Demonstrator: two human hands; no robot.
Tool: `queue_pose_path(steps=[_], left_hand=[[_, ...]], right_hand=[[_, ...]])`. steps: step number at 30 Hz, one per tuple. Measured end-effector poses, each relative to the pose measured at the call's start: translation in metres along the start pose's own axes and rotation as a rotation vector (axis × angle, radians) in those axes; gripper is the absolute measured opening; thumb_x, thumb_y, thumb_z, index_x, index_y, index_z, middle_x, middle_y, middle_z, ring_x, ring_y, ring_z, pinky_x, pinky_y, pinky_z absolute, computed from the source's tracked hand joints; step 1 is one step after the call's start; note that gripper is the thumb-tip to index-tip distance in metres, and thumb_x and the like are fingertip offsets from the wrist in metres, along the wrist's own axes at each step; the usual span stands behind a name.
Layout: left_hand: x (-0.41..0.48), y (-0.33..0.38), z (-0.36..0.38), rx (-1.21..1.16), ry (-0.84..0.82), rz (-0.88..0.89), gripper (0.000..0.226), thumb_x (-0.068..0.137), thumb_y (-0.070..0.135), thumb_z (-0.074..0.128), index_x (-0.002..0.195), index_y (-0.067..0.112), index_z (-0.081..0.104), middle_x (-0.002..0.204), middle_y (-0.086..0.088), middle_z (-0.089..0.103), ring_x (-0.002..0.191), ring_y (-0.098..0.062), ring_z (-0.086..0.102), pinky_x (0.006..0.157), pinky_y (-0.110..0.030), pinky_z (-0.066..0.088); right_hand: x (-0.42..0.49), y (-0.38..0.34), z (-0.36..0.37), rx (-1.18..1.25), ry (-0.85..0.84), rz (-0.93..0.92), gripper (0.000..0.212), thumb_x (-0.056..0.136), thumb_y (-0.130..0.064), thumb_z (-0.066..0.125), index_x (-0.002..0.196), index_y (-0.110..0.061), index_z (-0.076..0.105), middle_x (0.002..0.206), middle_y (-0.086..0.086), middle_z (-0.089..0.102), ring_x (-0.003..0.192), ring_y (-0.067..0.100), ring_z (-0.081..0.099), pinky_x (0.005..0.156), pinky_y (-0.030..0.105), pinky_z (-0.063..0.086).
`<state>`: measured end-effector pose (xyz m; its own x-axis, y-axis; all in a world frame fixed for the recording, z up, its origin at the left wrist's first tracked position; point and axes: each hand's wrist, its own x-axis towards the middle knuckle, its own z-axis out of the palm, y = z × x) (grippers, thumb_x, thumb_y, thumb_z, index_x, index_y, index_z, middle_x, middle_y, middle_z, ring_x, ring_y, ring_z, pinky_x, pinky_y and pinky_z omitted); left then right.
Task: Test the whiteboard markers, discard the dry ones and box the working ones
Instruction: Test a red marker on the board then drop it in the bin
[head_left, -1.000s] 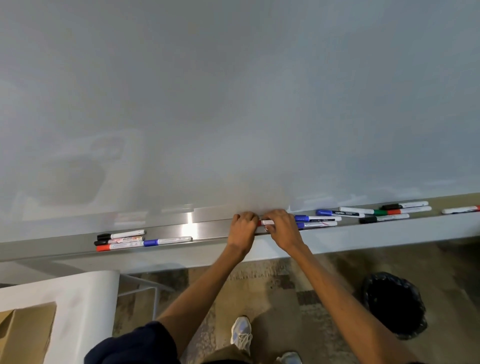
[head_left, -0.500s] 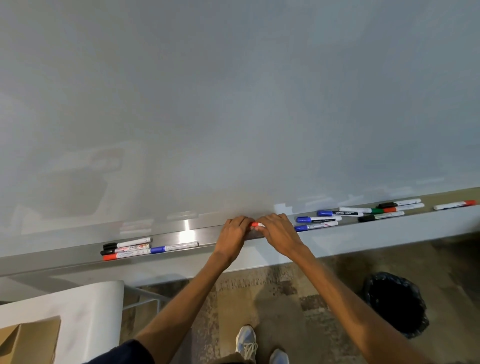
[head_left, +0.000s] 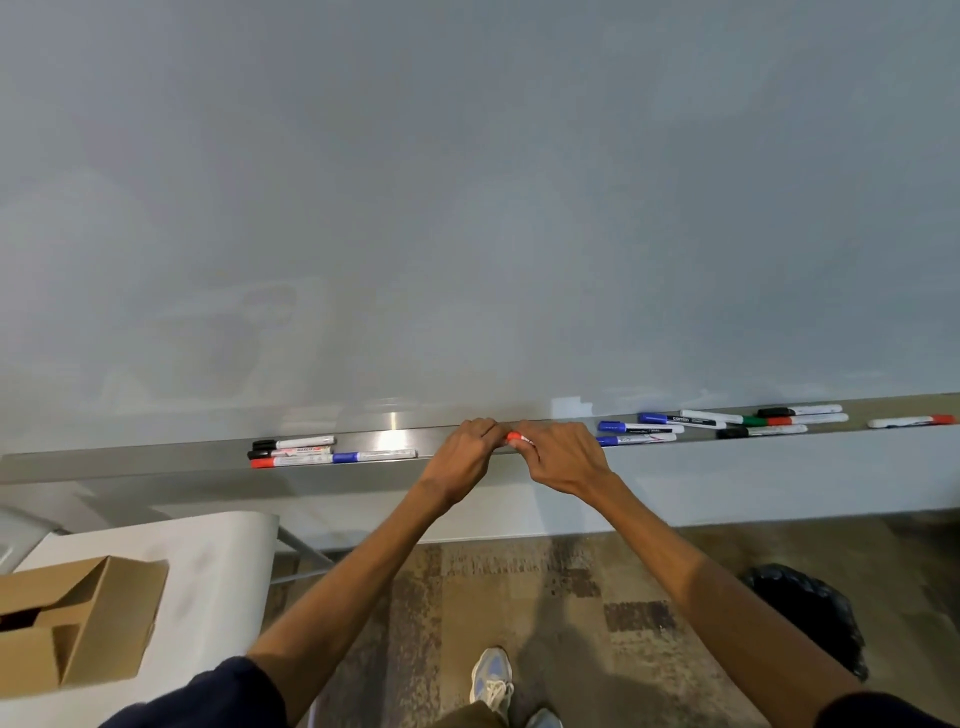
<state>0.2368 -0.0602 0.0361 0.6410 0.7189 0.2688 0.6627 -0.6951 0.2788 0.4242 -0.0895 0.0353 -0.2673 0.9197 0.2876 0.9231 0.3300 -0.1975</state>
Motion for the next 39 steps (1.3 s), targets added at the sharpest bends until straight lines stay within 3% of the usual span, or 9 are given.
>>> queue_pose_path(steps=[7, 11, 15, 22, 25, 27, 30, 34, 39], left_hand=[[-0.019, -0.001, -0.032, 0.013, 0.119, -0.086, 0.014, 0.097, 0.003, 0.054, 0.107, 0.010, 0.060, 0.090, -0.009, 0.063, 0.077, -0.029, 0.058, 0.071, -0.028, 0.038], [-0.022, -0.003, -0.067, 0.022, 0.243, -0.213, 0.014, 0.102, 0.012, 0.048, 0.111, 0.009, 0.059, 0.097, -0.009, 0.062, 0.074, -0.027, 0.057, 0.065, -0.027, 0.038], [-0.010, 0.012, -0.101, -0.133, 0.354, -0.331, 0.017, 0.107, 0.018, 0.032, 0.112, 0.013, 0.047, 0.095, -0.004, 0.052, 0.066, -0.021, 0.047, 0.063, -0.030, 0.036], [0.037, 0.017, -0.188, -0.234, 0.684, -0.318, 0.024, 0.105, 0.041, 0.031, 0.095, 0.020, 0.038, 0.083, 0.004, 0.044, 0.062, -0.007, 0.043, 0.056, -0.017, 0.029], [0.054, 0.009, -0.227, -0.209, 0.772, -0.231, 0.019, 0.104, 0.032, 0.043, 0.093, 0.017, 0.043, 0.079, 0.007, 0.045, 0.063, -0.009, 0.044, 0.056, -0.017, 0.033], [0.063, 0.002, -0.253, -0.193, 0.858, -0.152, 0.017, 0.103, 0.028, 0.044, 0.096, 0.014, 0.052, 0.081, 0.006, 0.054, 0.067, -0.009, 0.047, 0.062, -0.023, 0.038], [0.076, -0.009, -0.291, -0.088, 0.997, -0.088, 0.028, 0.102, 0.026, 0.045, 0.118, 0.011, 0.060, 0.110, -0.004, 0.064, 0.098, -0.018, 0.058, 0.086, -0.028, 0.045], [0.094, -0.026, -0.346, 0.035, 1.106, -0.033, 0.051, 0.105, 0.037, 0.036, 0.142, 0.003, 0.046, 0.147, -0.015, 0.047, 0.139, -0.024, 0.039, 0.113, -0.030, 0.031], [0.124, -0.046, -0.424, 0.176, 1.210, 0.031, 0.055, 0.104, 0.030, 0.041, 0.149, -0.002, 0.033, 0.157, -0.018, 0.029, 0.148, -0.029, 0.022, 0.121, -0.040, 0.021]], right_hand=[[-0.005, -0.006, -0.021, 0.040, -0.112, 0.119, 0.043, 0.103, -0.046, 0.039, 0.107, -0.014, 0.068, 0.078, 0.010, 0.071, 0.068, 0.026, 0.065, 0.062, 0.025, 0.038], [0.005, -0.019, -0.036, 0.091, 0.026, 0.180, 0.048, 0.104, -0.049, 0.033, 0.112, -0.013, 0.064, 0.078, 0.012, 0.071, 0.072, 0.031, 0.066, 0.062, 0.032, 0.042], [0.042, -0.050, -0.067, 0.290, 0.162, 0.161, 0.063, 0.099, -0.065, 0.019, 0.115, -0.022, 0.063, 0.077, 0.003, 0.070, 0.066, 0.022, 0.064, 0.061, 0.034, 0.051], [0.113, -0.096, -0.146, 0.513, 0.436, 0.161, 0.025, 0.105, -0.040, 0.037, 0.108, -0.019, 0.049, 0.062, -0.010, 0.048, 0.050, 0.007, 0.047, 0.054, 0.023, 0.035], [0.138, -0.115, -0.182, 0.639, 0.509, 0.073, 0.014, 0.103, -0.030, 0.035, 0.116, -0.024, 0.039, 0.065, -0.006, 0.048, 0.049, 0.011, 0.043, 0.050, 0.023, 0.032], [0.153, -0.128, -0.205, 0.638, 0.562, -0.033, 0.017, 0.105, -0.026, 0.035, 0.120, -0.023, 0.043, 0.074, -0.002, 0.054, 0.057, 0.013, 0.050, 0.052, 0.025, 0.039], [0.179, -0.146, -0.234, 0.674, 0.643, -0.151, 0.021, 0.102, -0.017, 0.040, 0.105, -0.019, 0.061, 0.089, -0.014, 0.059, 0.075, 0.007, 0.058, 0.068, 0.019, 0.049], [0.209, -0.172, -0.275, 0.857, 0.669, -0.224, 0.023, 0.099, -0.021, 0.038, 0.099, -0.024, 0.061, 0.086, -0.006, 0.063, 0.073, 0.017, 0.062, 0.063, 0.031, 0.053], [0.241, -0.204, -0.326, 0.833, 0.769, -0.314, 0.025, 0.091, -0.005, 0.049, 0.104, -0.024, 0.058, 0.095, -0.003, 0.067, 0.085, 0.015, 0.069, 0.064, 0.015, 0.048]])
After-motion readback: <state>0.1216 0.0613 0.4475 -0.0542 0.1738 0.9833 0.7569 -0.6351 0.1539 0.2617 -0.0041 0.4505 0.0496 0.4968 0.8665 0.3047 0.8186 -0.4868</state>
